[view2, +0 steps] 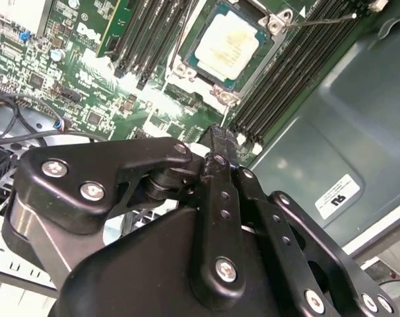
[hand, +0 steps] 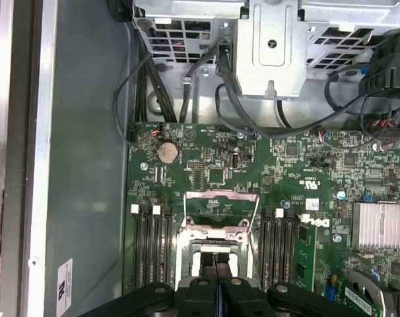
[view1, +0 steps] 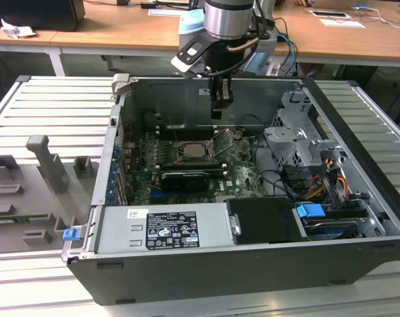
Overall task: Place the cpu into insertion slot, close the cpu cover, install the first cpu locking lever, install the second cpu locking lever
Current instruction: 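Close the cpu cover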
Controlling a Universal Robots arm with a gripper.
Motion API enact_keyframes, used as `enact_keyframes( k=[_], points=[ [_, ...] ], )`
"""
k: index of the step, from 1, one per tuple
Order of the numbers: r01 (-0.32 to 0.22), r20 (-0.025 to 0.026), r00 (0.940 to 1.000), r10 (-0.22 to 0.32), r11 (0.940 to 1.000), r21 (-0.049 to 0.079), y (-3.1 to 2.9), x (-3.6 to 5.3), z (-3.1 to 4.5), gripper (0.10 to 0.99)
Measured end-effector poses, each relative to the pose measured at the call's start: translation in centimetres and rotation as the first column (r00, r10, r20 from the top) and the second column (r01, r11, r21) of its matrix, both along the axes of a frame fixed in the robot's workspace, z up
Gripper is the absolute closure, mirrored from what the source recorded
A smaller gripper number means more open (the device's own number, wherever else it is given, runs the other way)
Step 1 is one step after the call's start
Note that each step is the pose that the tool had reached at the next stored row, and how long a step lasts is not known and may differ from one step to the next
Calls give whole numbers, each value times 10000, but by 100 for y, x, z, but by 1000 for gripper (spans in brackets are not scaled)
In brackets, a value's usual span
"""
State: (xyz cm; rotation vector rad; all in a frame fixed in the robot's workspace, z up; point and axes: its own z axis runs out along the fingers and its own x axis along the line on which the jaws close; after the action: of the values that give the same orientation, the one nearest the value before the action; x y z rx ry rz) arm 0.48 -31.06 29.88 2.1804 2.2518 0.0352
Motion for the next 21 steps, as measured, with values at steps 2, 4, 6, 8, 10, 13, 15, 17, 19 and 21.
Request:
enact_keyframes(
  k=[2,4,6,8,10,13,15,17,19,21],
  points=[
    [1,0,10000,-1,10000,1,0,28,-3,980],
    [2,0,10000,-2,10000,1,0,61,-4,980],
    [2,1,10000,-2,10000,2,0,84,-5,980],
    [1,1,10000,-1,10000,1,0,115,-4,980],
    [1,1,10000,-1,10000,1,0,149,-4,980],
    [1,1,10000,-1,10000,2,0,181,-4,980],
    [1,0,10000,-1,10000,1,0,205,-4,980],
    [1,1,10000,-1,10000,1,0,227,-4,980],
    [1,0,10000,-1,10000,1,0,262,-4,980],
    [0,1,10000,0,10000,1,0,297,-4,980]
  ],
)
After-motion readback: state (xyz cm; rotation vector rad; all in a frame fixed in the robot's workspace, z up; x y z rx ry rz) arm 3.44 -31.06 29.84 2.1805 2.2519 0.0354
